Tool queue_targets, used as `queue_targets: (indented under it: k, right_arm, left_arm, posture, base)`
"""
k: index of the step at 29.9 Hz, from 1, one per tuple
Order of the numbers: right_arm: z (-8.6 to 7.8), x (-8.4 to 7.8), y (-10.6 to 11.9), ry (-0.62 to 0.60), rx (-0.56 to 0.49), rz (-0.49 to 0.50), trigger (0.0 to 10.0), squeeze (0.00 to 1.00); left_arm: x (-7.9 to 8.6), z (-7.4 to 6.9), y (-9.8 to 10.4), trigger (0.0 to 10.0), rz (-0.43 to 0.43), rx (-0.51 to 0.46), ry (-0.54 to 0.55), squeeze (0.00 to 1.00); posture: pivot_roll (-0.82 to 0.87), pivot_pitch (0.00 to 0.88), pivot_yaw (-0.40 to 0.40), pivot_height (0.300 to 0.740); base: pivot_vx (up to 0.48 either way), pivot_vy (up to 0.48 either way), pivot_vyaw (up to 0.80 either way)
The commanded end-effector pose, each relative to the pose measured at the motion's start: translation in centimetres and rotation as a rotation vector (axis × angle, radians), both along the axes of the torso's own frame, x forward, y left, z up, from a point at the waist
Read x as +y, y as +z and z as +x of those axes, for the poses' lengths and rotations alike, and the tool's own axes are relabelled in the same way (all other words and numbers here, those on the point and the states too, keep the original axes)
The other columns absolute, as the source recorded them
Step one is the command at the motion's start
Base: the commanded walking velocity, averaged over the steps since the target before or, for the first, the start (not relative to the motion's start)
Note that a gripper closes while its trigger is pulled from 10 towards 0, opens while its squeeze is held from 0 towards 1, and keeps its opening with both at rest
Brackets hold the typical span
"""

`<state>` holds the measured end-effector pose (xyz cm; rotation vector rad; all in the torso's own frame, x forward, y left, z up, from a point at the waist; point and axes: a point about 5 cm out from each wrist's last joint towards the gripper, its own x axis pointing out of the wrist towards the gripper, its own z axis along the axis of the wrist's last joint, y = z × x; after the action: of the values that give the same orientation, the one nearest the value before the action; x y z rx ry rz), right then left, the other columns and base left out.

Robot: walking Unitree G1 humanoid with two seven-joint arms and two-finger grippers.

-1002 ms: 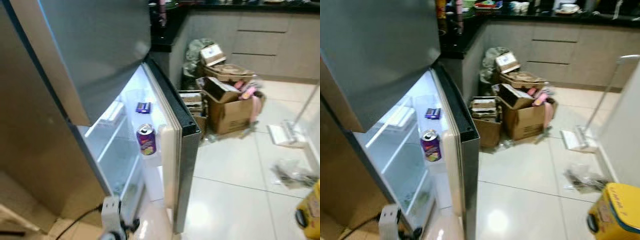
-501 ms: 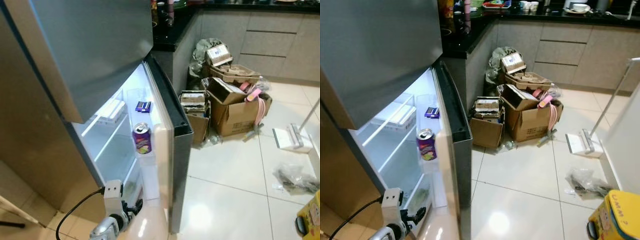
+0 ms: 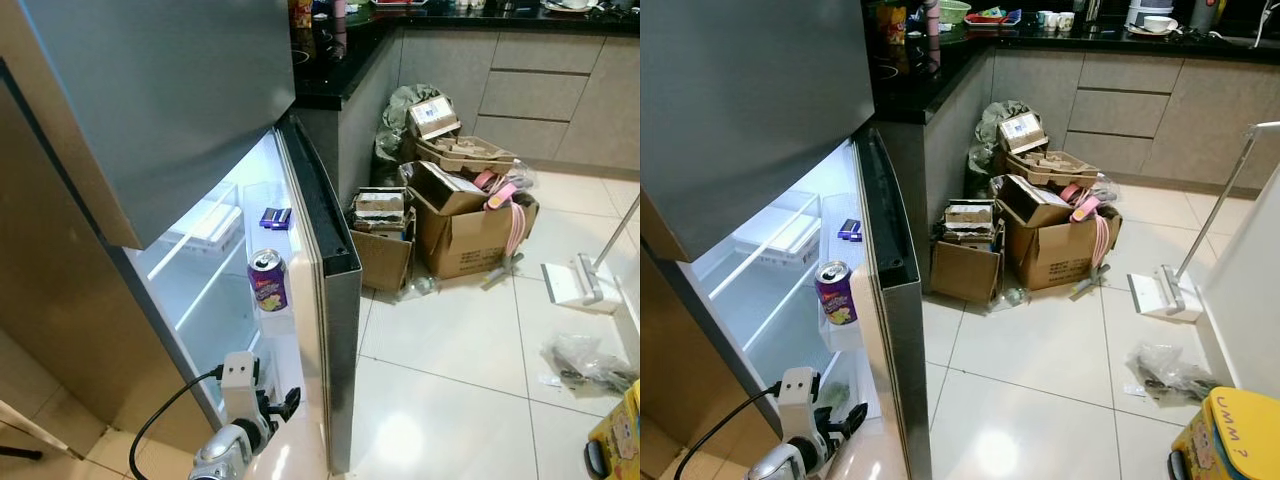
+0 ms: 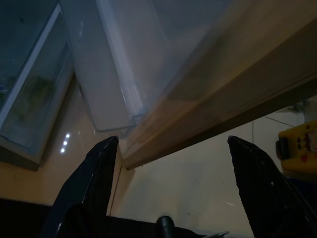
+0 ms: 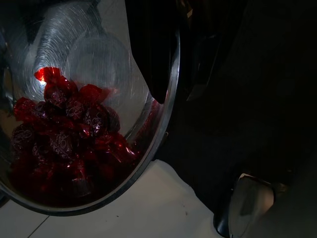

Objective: Restocking fridge

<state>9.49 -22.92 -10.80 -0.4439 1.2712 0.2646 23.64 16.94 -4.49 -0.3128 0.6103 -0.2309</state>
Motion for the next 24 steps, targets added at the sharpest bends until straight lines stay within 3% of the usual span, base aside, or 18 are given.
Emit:
queue_targets:
  k: [1, 3, 11, 18, 24]
  right_arm:
    - [0.5, -0.2, 0.2, -0.006, -0.019, -0.003, 10.0, 0.00]
    - [0.6, -0.2, 0.2, -0.002, -0.019, -0.004, 10.0, 0.00]
    - [0.6, -0.3, 0.2, 0.000, -0.017, -0.005, 10.0, 0.00]
    - [0.3, -0.5, 0.2, -0.005, -0.013, -0.005, 10.0, 0.00]
    - [0.0, -0.4, 0.1, -0.005, -0.007, -0.003, 10.0, 0.00]
  left_arm:
    - [0.0, -0.5, -0.4, 10.0, 0.001, 0.021, 0.005, 0.00]
    - [0.2, -0.4, -0.3, 10.0, -0.021, 0.017, 0.057, 0.00]
    - [0.4, 0.6, 0.5, 10.0, -0.016, -0.032, 0.067, 0.00]
    - [2.6, 4.1, 3.6, 10.0, 0.021, -0.168, 0.226, 0.00]
    - [3.0, 4.6, 4.0, 10.0, 0.068, -0.178, 0.234, 0.00]
  posture:
    - [-0.05, 0.000, -0.015, 0.740]
    - [-0.05, 0.000, -0.018, 0.740]
    - [-0.05, 0.000, -0.020, 0.740]
    - [-0.05, 0.000, -0.015, 0.740]
    - [-0.06, 0.000, -0.008, 0.740]
  base:
    - [0.000, -0.469, 0.00]
    - [0.000, 0.000, 0.00]
    - [0.000, 0.000, 0.00]
    - [0.000, 0.000, 0.00]
    - [0.000, 0.000, 0.00]
